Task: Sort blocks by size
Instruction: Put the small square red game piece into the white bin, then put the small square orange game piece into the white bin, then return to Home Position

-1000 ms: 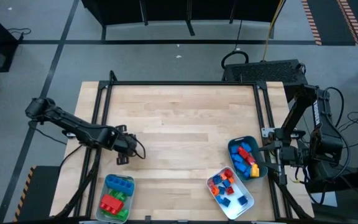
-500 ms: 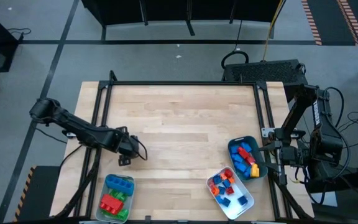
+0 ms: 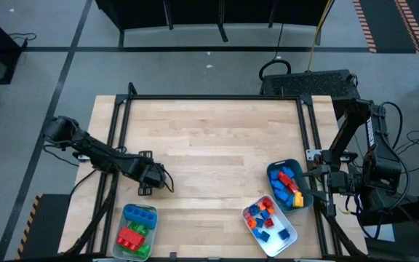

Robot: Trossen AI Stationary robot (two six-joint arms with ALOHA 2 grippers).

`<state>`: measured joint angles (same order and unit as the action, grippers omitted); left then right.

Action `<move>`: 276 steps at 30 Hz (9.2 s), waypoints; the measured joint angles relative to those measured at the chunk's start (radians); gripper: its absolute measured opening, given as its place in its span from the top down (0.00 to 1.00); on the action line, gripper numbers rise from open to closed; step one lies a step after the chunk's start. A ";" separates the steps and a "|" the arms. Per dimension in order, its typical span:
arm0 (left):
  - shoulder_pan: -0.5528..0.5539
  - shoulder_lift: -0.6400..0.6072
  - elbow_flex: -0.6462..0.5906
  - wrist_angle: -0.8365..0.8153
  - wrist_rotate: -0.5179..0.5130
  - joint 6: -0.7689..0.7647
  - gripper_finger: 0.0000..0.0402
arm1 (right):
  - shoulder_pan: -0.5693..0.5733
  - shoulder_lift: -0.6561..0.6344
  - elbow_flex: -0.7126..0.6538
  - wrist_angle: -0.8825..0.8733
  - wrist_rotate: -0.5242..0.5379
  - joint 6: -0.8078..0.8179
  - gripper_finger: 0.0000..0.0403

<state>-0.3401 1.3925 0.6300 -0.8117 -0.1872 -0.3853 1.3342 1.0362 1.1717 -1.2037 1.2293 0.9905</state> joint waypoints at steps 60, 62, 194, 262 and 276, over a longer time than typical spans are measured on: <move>0.032 0.914 0.932 1.450 0.207 0.470 0.59 | 0.000 0.000 0.000 0.053 -0.004 0.020 0.58; 0.032 0.914 0.933 1.451 0.169 0.470 0.48 | 0.000 0.000 0.000 0.055 -0.004 0.019 0.58; -0.004 0.711 0.811 1.275 0.075 0.154 0.65 | 0.000 0.040 0.000 0.052 -0.048 0.019 0.58; -0.380 -0.569 0.694 0.272 0.348 0.435 0.47 | -0.046 -0.427 -0.006 0.607 -0.804 -1.043 0.58; -0.471 -0.719 0.223 0.655 0.270 0.316 0.47 | -0.045 -0.556 -0.326 0.891 -1.023 -0.963 0.58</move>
<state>-0.8113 0.6733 0.8528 -0.1569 0.0825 -0.0690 1.2888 0.4799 0.8457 -0.3128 0.2065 0.0277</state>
